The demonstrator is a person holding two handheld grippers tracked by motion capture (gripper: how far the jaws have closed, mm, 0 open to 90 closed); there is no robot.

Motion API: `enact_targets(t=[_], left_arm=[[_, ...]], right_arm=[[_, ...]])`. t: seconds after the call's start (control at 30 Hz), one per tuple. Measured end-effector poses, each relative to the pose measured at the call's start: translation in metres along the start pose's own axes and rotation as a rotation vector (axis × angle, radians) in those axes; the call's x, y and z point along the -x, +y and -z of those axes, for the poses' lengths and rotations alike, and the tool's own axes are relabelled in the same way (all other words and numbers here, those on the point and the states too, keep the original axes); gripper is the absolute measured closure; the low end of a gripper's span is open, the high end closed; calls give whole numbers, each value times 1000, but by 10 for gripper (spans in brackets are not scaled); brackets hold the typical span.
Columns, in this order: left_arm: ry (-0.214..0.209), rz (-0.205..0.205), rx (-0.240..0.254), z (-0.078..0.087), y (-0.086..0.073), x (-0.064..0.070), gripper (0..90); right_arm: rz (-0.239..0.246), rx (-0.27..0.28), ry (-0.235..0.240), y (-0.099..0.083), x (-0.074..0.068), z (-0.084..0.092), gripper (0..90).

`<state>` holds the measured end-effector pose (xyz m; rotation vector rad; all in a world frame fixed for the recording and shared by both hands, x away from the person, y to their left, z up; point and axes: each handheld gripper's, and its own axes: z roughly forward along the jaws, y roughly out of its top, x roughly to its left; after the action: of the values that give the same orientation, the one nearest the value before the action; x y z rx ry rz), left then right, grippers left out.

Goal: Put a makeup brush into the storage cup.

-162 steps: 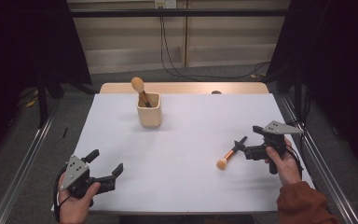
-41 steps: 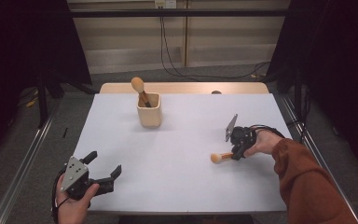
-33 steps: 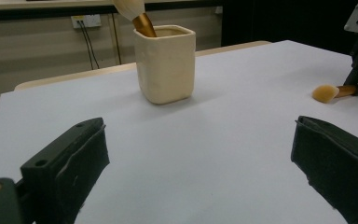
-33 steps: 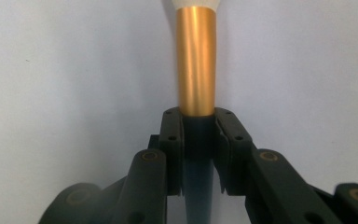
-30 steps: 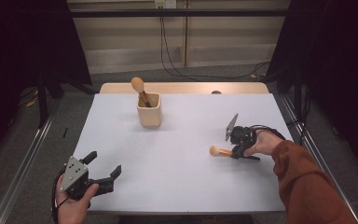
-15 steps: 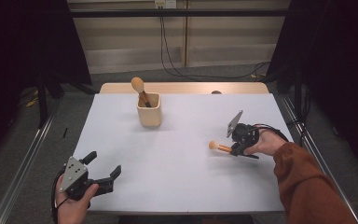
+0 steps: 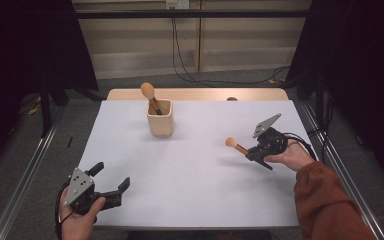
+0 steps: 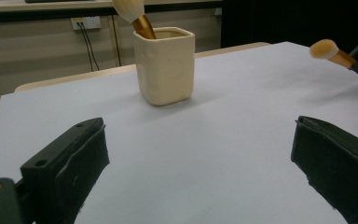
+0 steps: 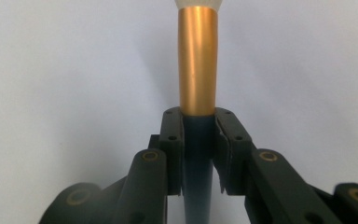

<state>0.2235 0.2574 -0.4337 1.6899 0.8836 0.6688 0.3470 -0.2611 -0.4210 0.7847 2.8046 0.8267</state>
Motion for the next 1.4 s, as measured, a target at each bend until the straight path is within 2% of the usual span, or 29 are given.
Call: enact_targets(t=[0.07,0.3,0.5,0.63,0.83,1.07,1.3,1.4], left_arm=[[-2,-1,2,0,0,0,37],[0,-4,0,0,0,0,37],[0,1,7,1,0,0,37],[3,8,10,1,0,0,37],[3,2,7,1,0,0,37],[5,4,2,2,0,0,37],[2,1,0,2,0,1,37],[0,-1,-2,2,0,0,37]], right_arm=[[-28,43,17,-2,-1,2,753],[-76,135,19,-8,-3,3,753],[-140,233,-18,-12,-4,4,753],[-189,309,-59,-17,-6,4,754],[-208,380,-76,-21,-10,2,754],[-266,480,-93,-26,-13,1,753],[-279,584,-90,-32,-18,-4,754],[-263,618,-96,-32,-19,-6,753]])
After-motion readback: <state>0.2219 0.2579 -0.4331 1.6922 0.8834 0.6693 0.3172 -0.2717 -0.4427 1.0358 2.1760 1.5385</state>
